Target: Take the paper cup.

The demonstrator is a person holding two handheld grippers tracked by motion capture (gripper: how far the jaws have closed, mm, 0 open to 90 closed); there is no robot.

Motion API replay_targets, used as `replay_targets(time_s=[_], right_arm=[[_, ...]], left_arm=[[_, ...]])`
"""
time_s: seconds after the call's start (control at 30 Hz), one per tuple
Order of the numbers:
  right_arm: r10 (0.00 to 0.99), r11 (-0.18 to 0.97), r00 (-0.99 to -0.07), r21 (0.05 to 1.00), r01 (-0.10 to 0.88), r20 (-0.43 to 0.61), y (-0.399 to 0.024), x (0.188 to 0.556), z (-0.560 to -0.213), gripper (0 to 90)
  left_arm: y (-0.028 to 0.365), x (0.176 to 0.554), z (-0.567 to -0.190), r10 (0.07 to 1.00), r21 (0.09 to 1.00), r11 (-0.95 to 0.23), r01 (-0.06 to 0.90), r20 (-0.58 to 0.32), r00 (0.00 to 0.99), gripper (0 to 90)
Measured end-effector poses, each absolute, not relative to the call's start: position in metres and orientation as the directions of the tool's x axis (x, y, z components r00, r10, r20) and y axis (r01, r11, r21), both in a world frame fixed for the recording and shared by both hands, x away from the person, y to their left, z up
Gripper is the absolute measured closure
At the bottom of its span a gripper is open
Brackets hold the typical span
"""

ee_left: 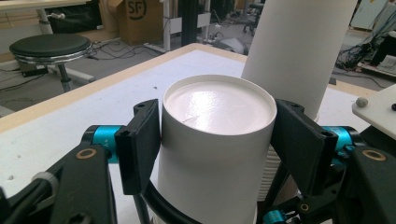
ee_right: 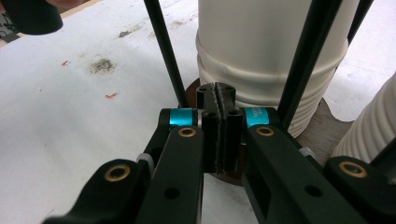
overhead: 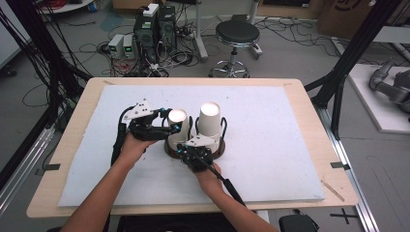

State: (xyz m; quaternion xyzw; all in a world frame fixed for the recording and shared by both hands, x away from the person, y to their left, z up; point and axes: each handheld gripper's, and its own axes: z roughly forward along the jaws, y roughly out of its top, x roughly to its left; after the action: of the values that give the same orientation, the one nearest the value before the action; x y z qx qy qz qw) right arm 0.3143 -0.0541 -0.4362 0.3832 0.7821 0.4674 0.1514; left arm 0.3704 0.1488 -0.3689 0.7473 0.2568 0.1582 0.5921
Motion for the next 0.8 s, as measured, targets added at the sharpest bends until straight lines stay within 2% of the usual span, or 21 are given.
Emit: replay_targets(time_s=[0.53,0.8], right_arm=[[0.736,0.274,-0.666,0.849,0.452,0.117,-0.054,0.315,-0.436,89.7],[0.713,0.313,-0.694,0.840,0.443,0.100,-0.057,0.314,-0.435,84.0]], left_arm=[[0.157,0.368,-0.343,0.564,0.981,-0.096,0.167,-0.084,0.821,36.0],[0.159,0.364,-0.325,0.563,0.984,-0.086,0.153,-0.079,0.823,36.2]])
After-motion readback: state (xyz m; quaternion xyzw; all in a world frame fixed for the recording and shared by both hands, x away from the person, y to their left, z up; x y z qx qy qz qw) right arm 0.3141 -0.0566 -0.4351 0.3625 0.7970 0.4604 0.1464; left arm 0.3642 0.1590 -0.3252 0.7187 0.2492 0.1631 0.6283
